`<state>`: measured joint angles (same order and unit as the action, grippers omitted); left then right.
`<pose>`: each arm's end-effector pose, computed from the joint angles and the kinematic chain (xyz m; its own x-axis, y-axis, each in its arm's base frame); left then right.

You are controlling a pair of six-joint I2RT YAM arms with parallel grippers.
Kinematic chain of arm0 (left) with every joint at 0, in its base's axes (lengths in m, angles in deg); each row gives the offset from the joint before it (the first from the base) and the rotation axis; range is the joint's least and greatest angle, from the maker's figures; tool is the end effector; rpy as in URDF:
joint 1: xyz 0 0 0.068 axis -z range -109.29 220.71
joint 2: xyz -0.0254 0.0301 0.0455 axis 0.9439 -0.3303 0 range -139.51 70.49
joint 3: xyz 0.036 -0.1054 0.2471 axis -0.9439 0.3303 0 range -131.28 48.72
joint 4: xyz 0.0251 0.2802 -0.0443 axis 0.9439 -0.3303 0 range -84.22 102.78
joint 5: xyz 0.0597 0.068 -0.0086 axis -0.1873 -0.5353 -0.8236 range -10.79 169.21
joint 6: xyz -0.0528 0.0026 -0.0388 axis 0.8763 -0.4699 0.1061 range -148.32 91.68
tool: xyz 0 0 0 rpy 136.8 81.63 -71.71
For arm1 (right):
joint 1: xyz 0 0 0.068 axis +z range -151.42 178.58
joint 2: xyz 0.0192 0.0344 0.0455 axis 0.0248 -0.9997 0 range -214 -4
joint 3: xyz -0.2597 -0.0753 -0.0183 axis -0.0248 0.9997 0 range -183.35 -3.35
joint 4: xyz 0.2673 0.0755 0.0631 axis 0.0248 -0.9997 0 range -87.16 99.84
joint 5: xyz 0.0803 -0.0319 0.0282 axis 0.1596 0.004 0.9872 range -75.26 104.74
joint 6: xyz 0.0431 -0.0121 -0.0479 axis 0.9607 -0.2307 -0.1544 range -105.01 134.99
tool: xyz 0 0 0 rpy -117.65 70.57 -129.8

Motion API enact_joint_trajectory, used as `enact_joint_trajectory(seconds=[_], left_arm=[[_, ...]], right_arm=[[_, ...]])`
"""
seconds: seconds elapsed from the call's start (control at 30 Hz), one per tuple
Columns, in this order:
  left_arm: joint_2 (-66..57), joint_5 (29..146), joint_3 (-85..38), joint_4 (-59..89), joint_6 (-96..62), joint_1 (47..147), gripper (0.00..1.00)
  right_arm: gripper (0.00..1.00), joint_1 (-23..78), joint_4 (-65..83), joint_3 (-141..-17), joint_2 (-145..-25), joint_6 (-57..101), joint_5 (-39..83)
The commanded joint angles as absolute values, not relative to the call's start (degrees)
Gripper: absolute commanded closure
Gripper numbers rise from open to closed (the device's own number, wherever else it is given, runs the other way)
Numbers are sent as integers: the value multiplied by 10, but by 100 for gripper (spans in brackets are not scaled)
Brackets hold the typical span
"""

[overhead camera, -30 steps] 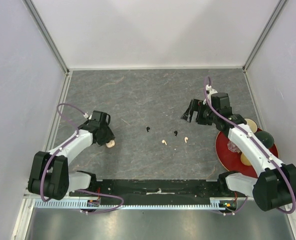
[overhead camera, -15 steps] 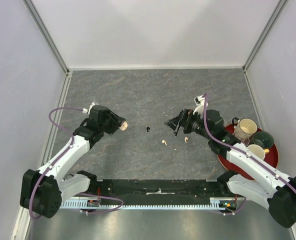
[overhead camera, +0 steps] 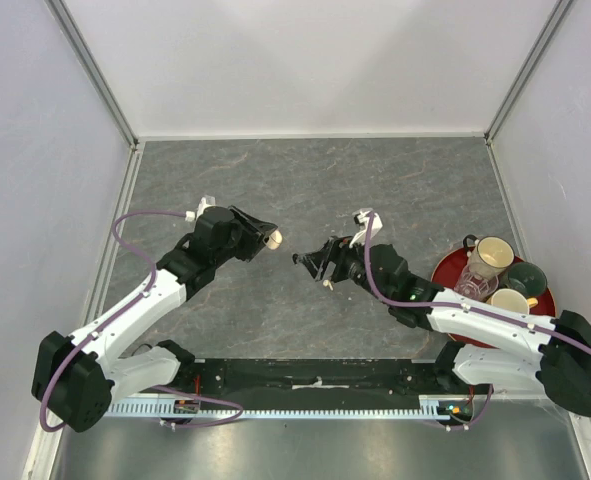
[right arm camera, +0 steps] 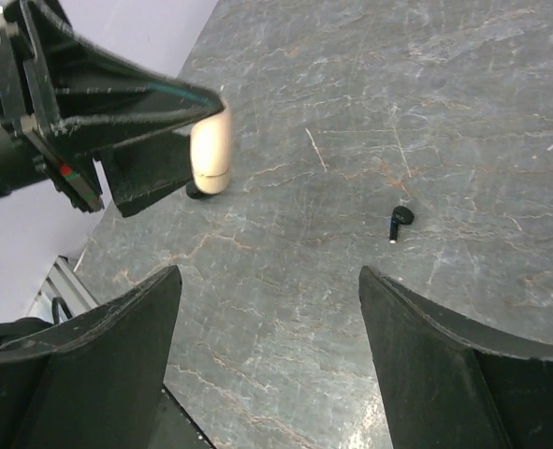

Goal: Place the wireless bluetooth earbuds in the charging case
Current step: Pick up the charging case at the center of the board.

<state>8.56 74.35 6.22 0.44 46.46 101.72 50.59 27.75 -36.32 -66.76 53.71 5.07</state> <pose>0.2402 -0.1392 0.2457 -0.5541 -0.7888 -0.2662 -0.3169 0.4956 -0.8087 0.1830 0.2202 0.2390 -0.5215 0.3340 -0.7852 -0.4480 0.6760 0.5851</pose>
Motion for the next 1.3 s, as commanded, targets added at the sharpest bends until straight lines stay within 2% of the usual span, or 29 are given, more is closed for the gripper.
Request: enact_joint_trajectory(seconds=[0.0, 0.6, 0.83, 0.93, 1.27], left_arm=[[73, 733, 32, 38, 496, 1026, 98], [70, 760, 31, 40, 490, 1039, 98], [68, 767, 34, 49, 493, 1039, 98], [68, 769, 32, 51, 490, 1039, 98], [72, 774, 48, 61, 492, 1039, 98]], right_arm=[[16, 540, 364, -372, -703, 500, -19], [27, 550, 438, -452, -832, 466, 23], [34, 550, 445, -479, -875, 472, 46], [45, 551, 479, -468, -884, 478, 45], [51, 550, 502, -469, -900, 476, 45]])
